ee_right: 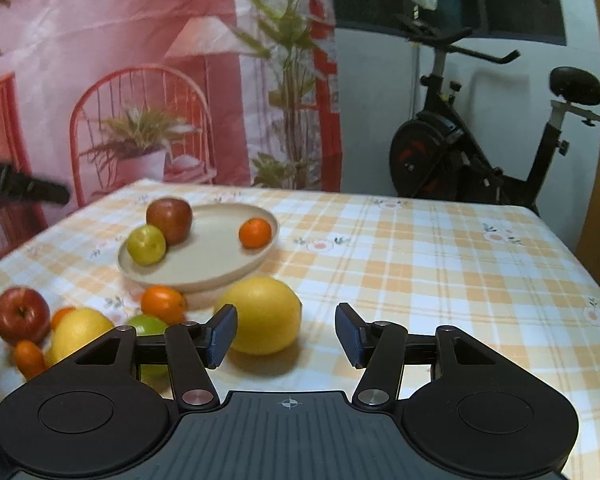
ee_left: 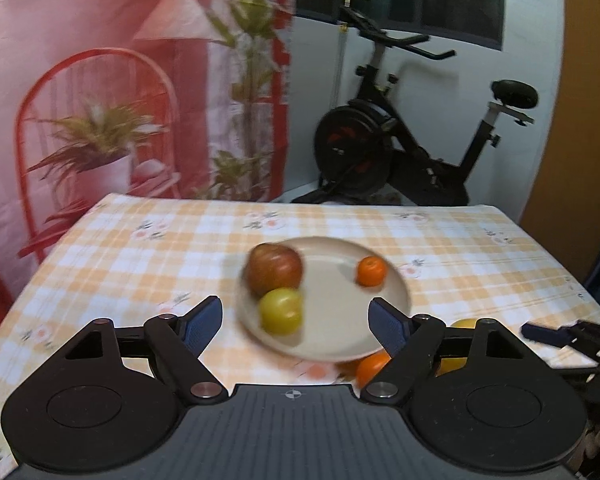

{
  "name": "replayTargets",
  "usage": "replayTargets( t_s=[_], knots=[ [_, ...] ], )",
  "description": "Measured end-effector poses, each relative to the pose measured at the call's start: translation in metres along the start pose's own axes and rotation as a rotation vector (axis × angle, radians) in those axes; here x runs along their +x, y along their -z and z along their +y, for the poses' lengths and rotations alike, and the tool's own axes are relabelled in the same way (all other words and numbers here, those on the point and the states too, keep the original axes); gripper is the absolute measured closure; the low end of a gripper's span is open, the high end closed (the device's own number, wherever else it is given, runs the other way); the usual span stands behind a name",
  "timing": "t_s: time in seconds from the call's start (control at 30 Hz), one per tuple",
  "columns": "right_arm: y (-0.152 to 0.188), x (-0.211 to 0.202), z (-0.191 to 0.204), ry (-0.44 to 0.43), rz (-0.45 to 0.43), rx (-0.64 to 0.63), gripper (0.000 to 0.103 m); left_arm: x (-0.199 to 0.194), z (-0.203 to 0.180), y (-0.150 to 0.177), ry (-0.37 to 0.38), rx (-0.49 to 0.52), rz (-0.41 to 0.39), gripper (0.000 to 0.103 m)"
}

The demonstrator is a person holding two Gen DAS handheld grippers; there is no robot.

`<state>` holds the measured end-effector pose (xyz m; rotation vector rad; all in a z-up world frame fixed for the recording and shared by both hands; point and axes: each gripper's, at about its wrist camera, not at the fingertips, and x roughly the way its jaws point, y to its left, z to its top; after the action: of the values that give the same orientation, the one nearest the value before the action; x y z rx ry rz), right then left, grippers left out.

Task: Organize fruits
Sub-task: 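Move the left tool from the plate toward the yellow lemon on the table, then close the left tool around the yellow lemon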

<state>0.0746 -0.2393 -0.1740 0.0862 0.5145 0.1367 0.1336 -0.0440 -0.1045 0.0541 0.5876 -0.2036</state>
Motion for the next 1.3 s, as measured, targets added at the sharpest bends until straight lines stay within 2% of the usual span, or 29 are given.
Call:
replayTargets(
  t_s=[0.13,0.33,0.57,0.63,0.73,0.93,1.3],
  knots=[
    [0.004,0.006,-0.004,-0.017,0.041,-0.050,0.052,0.023,-0.023,-0.004,0.061,0.047,0.036,0.028],
    [0.004,0.012,-0.013,-0.036,0.068,-0.061,0.052,0.058,-0.050,0.001,0.166,0.077,0.132,0.048],
    [0.006,0.021,-0.019,-0.063,0.102,-0.073,0.052,0.079,-0.076,0.005,0.251,0.100,0.195,0.050],
    [0.006,0.023,-0.020,-0.068,0.111,-0.077,0.052,0.083,-0.081,0.006,0.265,0.111,0.210,0.055],
    [0.005,0.026,-0.022,-0.079,0.117,-0.078,0.052,0.091,-0.089,0.005,0.284,0.115,0.245,0.058],
    [0.005,0.030,-0.025,-0.103,0.124,-0.082,0.052,0.100,-0.097,0.000,0.318,0.118,0.258,0.059],
    [0.001,0.036,-0.026,-0.116,0.122,-0.099,0.051,0.115,-0.122,-0.006,0.429,0.136,0.311,0.059]
  ],
)
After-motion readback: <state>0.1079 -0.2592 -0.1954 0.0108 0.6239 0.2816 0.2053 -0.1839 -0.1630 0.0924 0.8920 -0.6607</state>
